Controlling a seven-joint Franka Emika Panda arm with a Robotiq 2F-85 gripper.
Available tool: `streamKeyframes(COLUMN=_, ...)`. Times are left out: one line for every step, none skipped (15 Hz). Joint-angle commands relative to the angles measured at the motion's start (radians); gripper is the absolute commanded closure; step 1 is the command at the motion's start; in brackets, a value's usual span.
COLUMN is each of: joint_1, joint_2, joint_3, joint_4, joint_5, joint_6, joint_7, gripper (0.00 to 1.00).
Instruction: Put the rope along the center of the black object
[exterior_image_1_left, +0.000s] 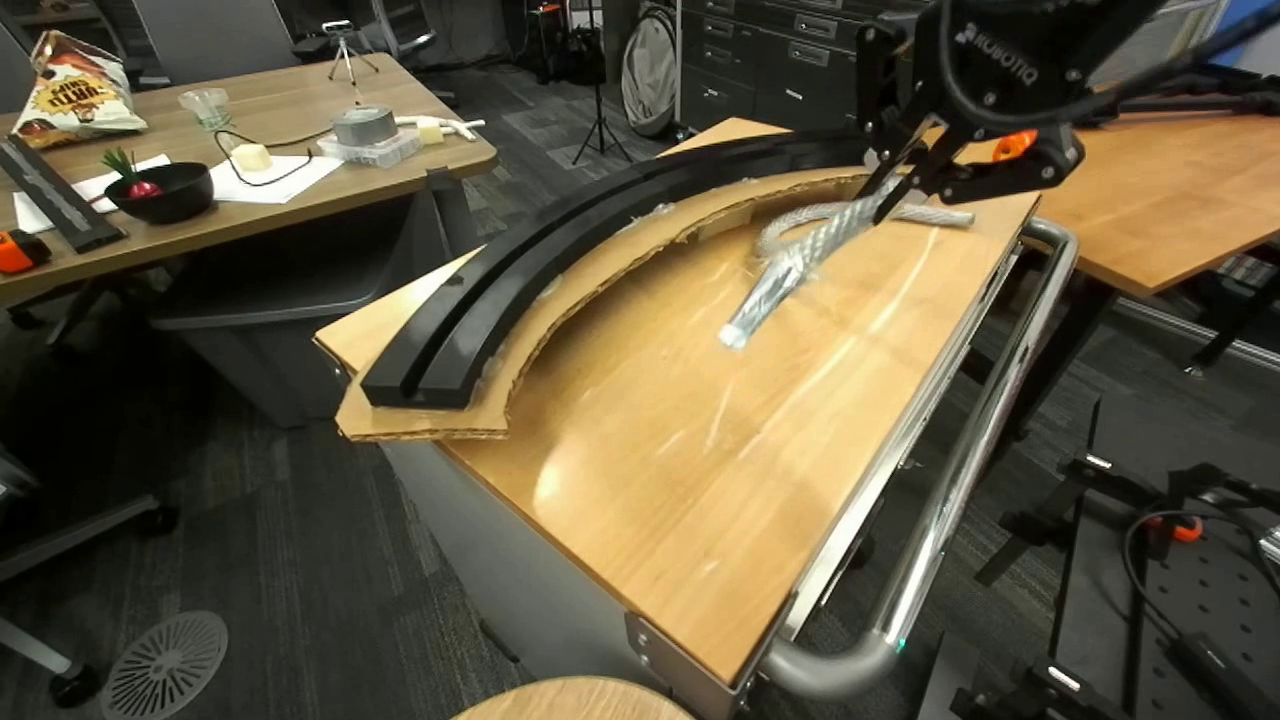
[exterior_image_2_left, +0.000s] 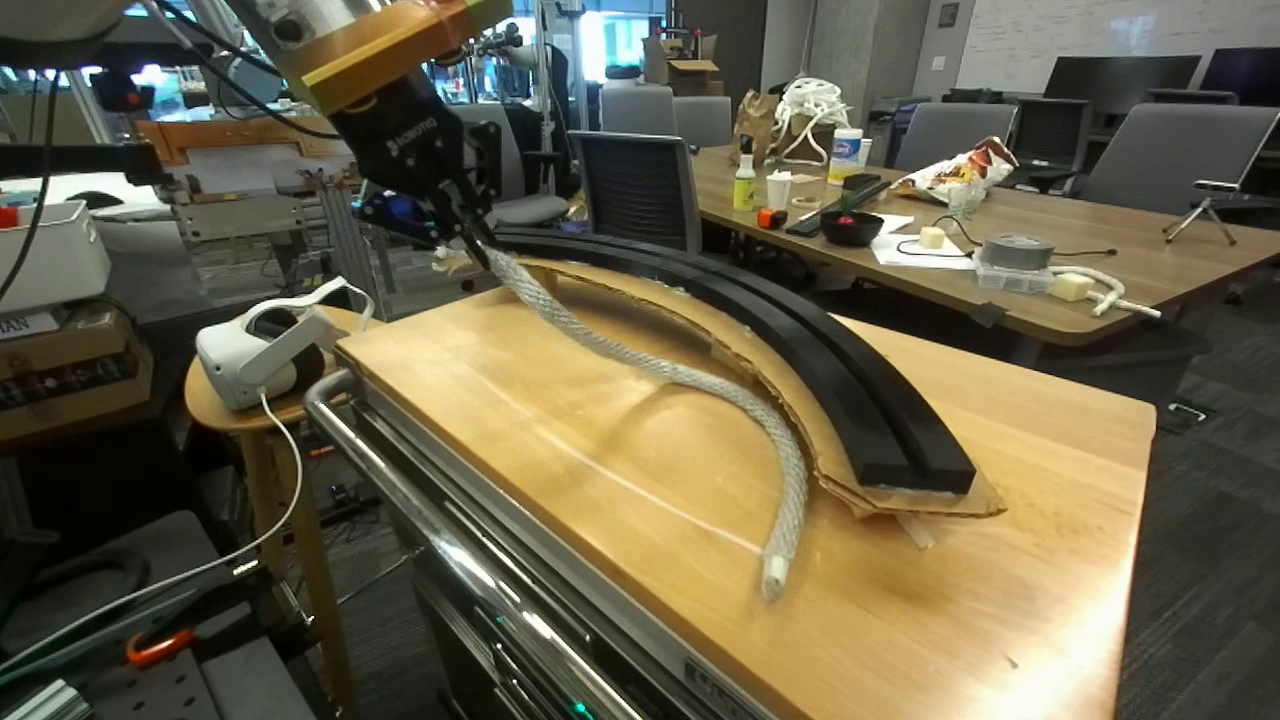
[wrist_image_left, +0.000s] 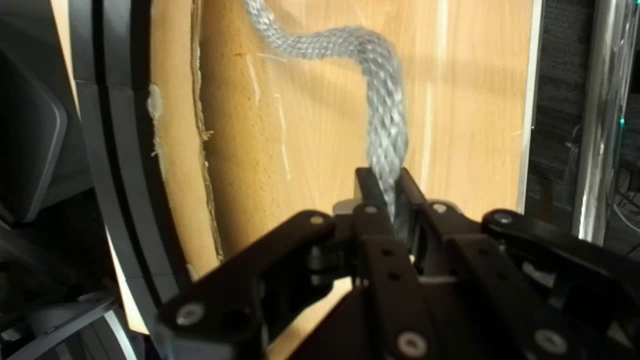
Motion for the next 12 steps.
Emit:
streamKeyframes(joint_1=0.012, joint_2=-0.089, joint_3=-0.041, joint_4=0.002, joint_5=0.031, joint_6=-0.025, joint_7=-0.083, gripper=0.97)
streamKeyframes(joint_1=0.058, joint_2=-0.104, joint_3=-0.088, joint_4=0.002, joint_5=0.003, joint_6=-0.043, joint_7=-0.099, gripper=0.97)
streamKeyframes(joint_1=0.083, joint_2=-0.116, joint_3=-0.101, joint_4=0.002, joint_5=-0.003, joint_6=-0.058, joint_7=-0.149, gripper=0.97)
streamKeyframes(joint_1=0.107, joint_2=-0.126, joint_3=-0.108, joint_4=0.002, joint_5=-0.014, joint_6=-0.079, joint_7=-0.183, gripper=0.97)
streamKeyframes(joint_1=0.138, joint_2=-0.131, joint_3=-0.11, joint_4=0.002, joint_5=-0.025, joint_6=-0.098, joint_7=-0.212, gripper=0.97)
streamKeyframes(joint_1=0.129, joint_2=0.092, joint_3=-0.025, joint_4=0.163, joint_5=0.036, joint_6=-0.052, joint_7=-0.231, gripper=0.97)
streamKeyframes(joint_1=0.143, joint_2=0.104, joint_3=-0.016, joint_4=0.174, joint_5=0.03, joint_6=-0.039, joint_7=-0.257, gripper=0.97)
streamKeyframes(joint_1=0.128, joint_2=0.136, joint_3=0.026, joint_4=0.211, joint_5=0.015, joint_6=-0.04, joint_7=-0.227, gripper=0.97)
streamKeyframes(joint_1=0.1, joint_2=0.179, joint_3=0.077, joint_4=0.264, joint_5=-0.001, joint_6=-0.065, joint_7=-0.156, gripper=0.97)
streamKeyframes(joint_1=0.076, joint_2=0.232, joint_3=0.122, joint_4=0.325, joint_5=-0.012, joint_6=-0.092, joint_7=-0.079, gripper=0.97)
streamKeyframes(joint_1=0.068, joint_2=0.285, joint_3=0.151, joint_4=0.383, joint_5=-0.014, joint_6=-0.109, joint_7=-0.022, gripper=0.97)
streamKeyframes(joint_1=0.054, joint_2=0.338, joint_3=0.181, joint_4=0.441, joint_5=-0.031, joint_6=-0.131, joint_7=0.034, gripper=0.97)
